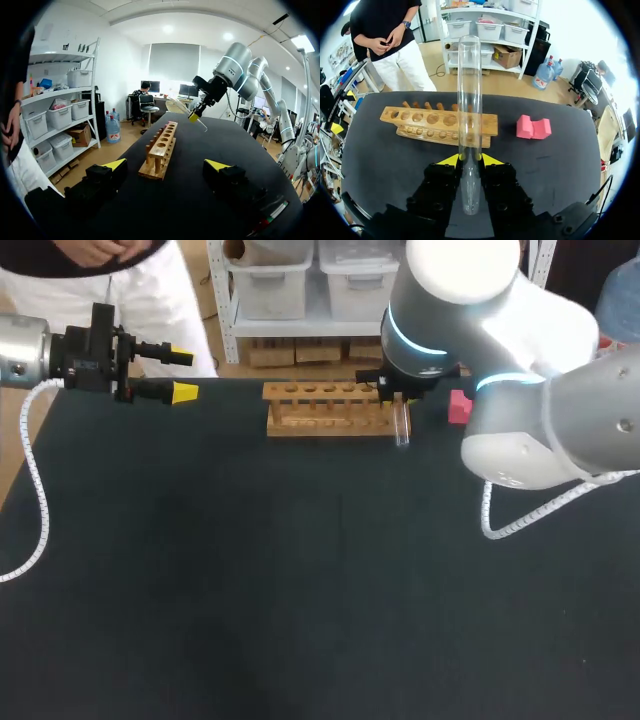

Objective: Grasp the test tube, adjust it, and insert it.

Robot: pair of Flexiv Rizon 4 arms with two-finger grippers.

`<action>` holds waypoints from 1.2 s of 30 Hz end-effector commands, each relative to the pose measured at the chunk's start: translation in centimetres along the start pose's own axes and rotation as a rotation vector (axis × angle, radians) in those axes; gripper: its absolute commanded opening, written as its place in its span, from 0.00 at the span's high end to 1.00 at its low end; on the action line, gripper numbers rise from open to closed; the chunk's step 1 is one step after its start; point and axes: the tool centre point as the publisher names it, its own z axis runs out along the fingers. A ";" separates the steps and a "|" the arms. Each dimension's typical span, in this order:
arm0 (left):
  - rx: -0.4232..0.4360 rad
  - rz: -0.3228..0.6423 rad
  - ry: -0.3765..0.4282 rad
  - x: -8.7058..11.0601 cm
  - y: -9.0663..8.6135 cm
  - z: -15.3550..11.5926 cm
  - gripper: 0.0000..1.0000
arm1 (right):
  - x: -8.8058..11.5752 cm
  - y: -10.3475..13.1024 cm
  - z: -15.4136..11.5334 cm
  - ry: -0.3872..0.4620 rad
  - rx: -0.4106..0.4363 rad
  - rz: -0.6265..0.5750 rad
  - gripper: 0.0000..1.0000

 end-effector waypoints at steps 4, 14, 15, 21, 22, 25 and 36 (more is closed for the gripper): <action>0.000 0.003 -0.003 0.1 0.0 0.0 0.00 | 0.7 -0.7 -1.7 -0.073 -0.003 0.012 1.00; 0.000 0.003 -0.003 0.1 0.0 0.0 0.00 | 0.6 -0.8 -1.8 -0.077 -0.011 0.011 1.00; 0.000 0.003 -0.003 0.1 0.0 0.0 0.00 | 0.6 -0.8 -1.8 -0.077 -0.011 0.011 1.00; 0.000 0.003 -0.003 0.1 0.0 0.0 0.00 | 0.6 -0.8 -1.8 -0.077 -0.011 0.011 1.00; 0.000 0.003 -0.003 0.1 0.0 0.0 0.00 | 0.6 -0.8 -1.8 -0.077 -0.011 0.011 1.00; 0.000 0.003 -0.003 0.1 0.0 0.0 0.00 | 0.6 -0.8 -1.8 -0.077 -0.011 0.011 1.00; 0.000 0.003 -0.003 0.1 0.0 0.0 0.00 | 0.6 -0.8 -1.8 -0.077 -0.011 0.011 1.00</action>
